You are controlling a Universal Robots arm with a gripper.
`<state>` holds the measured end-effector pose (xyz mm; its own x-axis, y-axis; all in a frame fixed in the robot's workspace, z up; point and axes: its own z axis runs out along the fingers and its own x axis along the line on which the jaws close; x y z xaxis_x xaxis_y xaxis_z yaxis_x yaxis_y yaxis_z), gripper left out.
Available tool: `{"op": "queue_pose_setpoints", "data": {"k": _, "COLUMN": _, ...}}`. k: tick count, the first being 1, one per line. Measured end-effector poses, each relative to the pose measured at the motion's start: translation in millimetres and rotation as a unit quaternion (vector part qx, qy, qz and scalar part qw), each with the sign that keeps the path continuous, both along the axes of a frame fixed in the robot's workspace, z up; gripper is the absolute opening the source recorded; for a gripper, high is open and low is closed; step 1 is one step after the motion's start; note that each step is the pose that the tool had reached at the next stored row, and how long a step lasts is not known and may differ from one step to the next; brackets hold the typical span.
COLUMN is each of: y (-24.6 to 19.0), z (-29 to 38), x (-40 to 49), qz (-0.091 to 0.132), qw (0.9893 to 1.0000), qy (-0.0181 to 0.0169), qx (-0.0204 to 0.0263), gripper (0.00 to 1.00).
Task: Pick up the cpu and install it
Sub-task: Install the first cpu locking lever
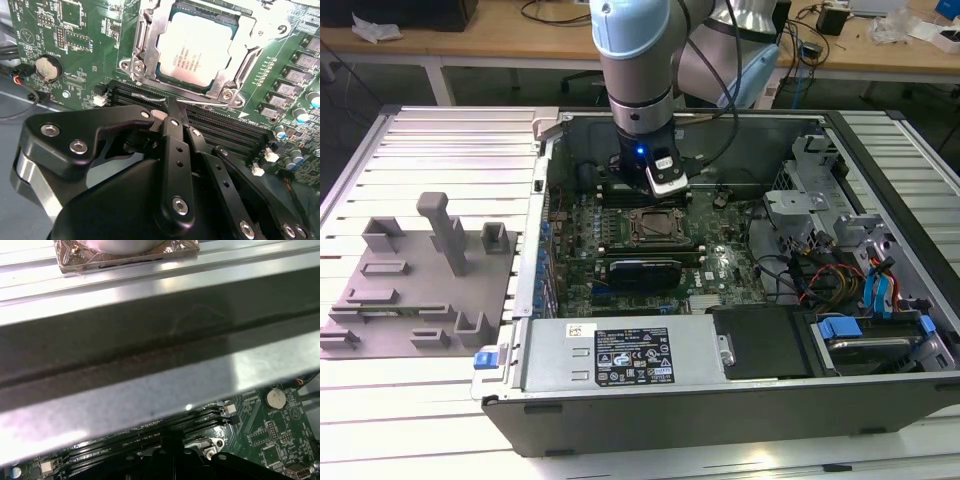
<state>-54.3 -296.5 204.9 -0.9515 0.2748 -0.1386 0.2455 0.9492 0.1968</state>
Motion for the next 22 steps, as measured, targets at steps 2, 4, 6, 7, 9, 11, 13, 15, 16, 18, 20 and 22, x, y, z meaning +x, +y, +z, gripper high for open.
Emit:
{"op": "queue_pose_setpoints", "data": {"k": 2, "y": 0.1, "z": -0.9, "x": 0.0, "qz": 0.001, "qw": 1.0000, "qy": -0.0004, "qx": -0.0001, "gripper": 0.11}}
{"op": "queue_pose_setpoints", "data": {"k": 4, "y": 0.2, "z": -2.0, "x": 0.0, "qz": 0.002, "qw": 1.0000, "qy": -0.0007, "qx": -0.0006, "gripper": 0.11}}
{"op": "queue_pose_setpoints", "data": {"k": 6, "y": 0.1, "z": -3.1, "x": 0.0, "qz": 0.002, "qw": 1.0000, "qy": -0.0010, "qx": -0.0012, "gripper": 0.11}}
{"op": "queue_pose_setpoints", "data": {"k": 7, "y": 0.1, "z": -3.6, "x": 0.0, "qz": 0.002, "qw": 1.0000, "qy": -0.0011, "qx": -0.0014, "gripper": 0.11}}
{"op": "queue_pose_setpoints", "data": {"k": 9, "y": 0.1, "z": -4.8, "x": 0.0, "qz": 0.003, "qw": 1.0000, "qy": -0.0015, "qx": -0.0021, "gripper": 0.11}}
{"op": "queue_pose_setpoints", "data": {"k": 11, "y": -0.4, "z": -5.4, "x": -0.1, "qz": 0.004, "qw": 1.0000, "qy": -0.0016, "qx": -0.0027, "gripper": 0.11}}
{"op": "queue_pose_setpoints", "data": {"k": 13, "y": -1.7, "z": -5.7, "x": 0.0, "qz": 0.004, "qw": 1.0000, "qy": -0.0016, "qx": -0.0035, "gripper": 0.11}}
{"op": "queue_pose_setpoints", "data": {"k": 15, "y": -3.1, "z": -6.3, "x": 0.0, "qz": 0.005, "qw": 1.0000, "qy": -0.0016, "qx": -0.0043, "gripper": 0.11}}
{"op": "queue_pose_setpoints", "data": {"k": 16, "y": -3.5, "z": -7.4, "x": -0.1, "qz": 0.005, "qw": 1.0000, "qy": -0.0017, "qx": -0.0048, "gripper": 0.11}}
{"op": "queue_pose_setpoints", "data": {"k": 18, "y": -3.6, "z": -8.3, "x": 0.7, "qz": 0.006, "qw": 1.0000, "qy": -0.0020, "qx": -0.0050, "gripper": 0.11}}
{"op": "queue_pose_setpoints", "data": {"k": 20, "y": -3.5, "z": -8.6, "x": 4.7, "qz": 0.007, "qw": 1.0000, "qy": -0.0021, "qx": -0.0049, "gripper": 0.11}}
{"op": "queue_pose_setpoints", "data": {"k": 22, "y": -3.4, "z": -7.8, "x": 7.7, "qz": 0.008, "qw": 1.0000, "qy": -0.0020, "qx": -0.0047, "gripper": 0.11}}
